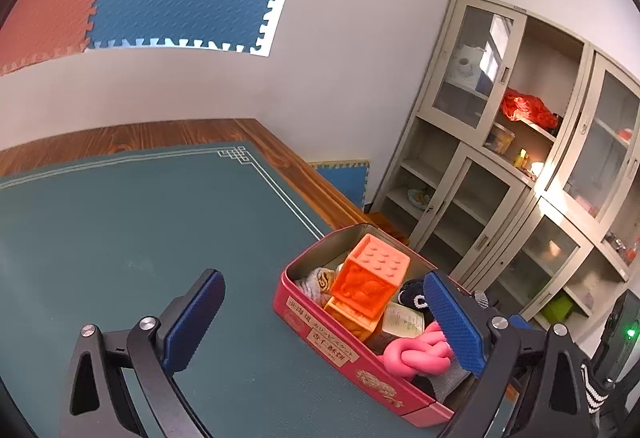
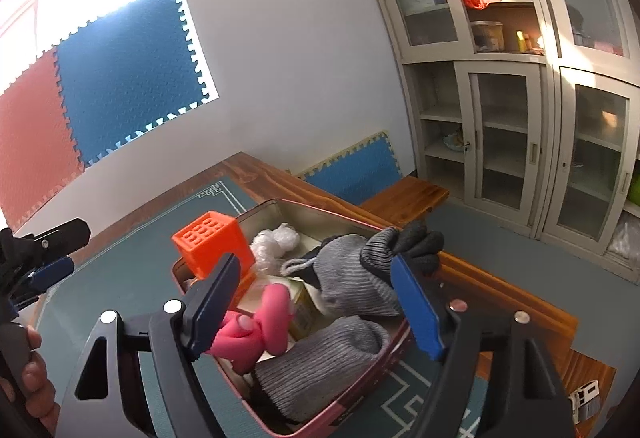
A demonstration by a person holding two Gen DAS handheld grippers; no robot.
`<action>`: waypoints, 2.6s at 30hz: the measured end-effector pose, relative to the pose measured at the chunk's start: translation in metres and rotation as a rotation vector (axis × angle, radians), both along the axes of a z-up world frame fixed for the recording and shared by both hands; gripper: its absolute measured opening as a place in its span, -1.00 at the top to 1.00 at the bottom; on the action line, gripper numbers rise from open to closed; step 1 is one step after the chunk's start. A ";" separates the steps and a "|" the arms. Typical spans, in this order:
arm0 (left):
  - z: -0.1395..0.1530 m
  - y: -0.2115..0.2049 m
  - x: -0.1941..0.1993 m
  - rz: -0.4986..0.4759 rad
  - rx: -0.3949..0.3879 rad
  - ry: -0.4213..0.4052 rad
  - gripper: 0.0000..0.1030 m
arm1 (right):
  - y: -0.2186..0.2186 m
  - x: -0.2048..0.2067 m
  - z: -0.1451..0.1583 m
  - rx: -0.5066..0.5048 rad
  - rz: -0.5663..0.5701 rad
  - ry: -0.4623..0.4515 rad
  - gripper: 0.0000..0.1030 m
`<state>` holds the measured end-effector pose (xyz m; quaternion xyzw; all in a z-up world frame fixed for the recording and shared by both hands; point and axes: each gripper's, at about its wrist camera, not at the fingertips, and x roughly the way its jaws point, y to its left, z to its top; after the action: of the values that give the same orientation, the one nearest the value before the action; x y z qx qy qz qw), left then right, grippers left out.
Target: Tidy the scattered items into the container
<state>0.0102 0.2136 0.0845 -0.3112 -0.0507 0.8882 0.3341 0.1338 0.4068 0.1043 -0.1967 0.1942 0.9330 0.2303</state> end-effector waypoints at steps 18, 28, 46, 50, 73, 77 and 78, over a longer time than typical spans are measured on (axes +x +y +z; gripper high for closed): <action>-0.017 0.027 0.029 0.003 -0.289 -0.001 -0.98 | -0.003 0.047 0.009 0.018 0.084 -0.180 -1.00; -0.013 0.037 0.065 -0.094 -0.306 0.003 -0.98 | -0.027 0.048 0.001 0.097 0.157 -0.309 -1.00; -0.022 0.048 0.070 -0.092 -0.325 -0.026 -0.98 | -0.036 0.038 -0.003 0.091 0.204 -0.342 -1.00; -0.024 0.051 0.073 -0.099 -0.337 -0.018 -0.98 | -0.035 0.037 -0.003 0.085 0.201 -0.336 -1.00; -0.033 0.053 0.076 -0.126 -0.361 -0.014 -0.98 | -0.036 0.032 -0.010 0.052 0.193 -0.333 -1.00; -0.031 0.056 0.080 -0.139 -0.366 0.015 -0.98 | -0.036 0.031 -0.011 0.046 0.189 -0.332 -1.00; -0.031 0.057 0.080 -0.140 -0.368 0.015 -0.98 | -0.035 0.030 -0.012 0.044 0.188 -0.332 -1.00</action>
<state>0.0902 0.2703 0.0531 -0.3634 0.1369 0.8593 0.3328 0.1642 0.3713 0.0928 -0.3602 0.1137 0.9092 0.1753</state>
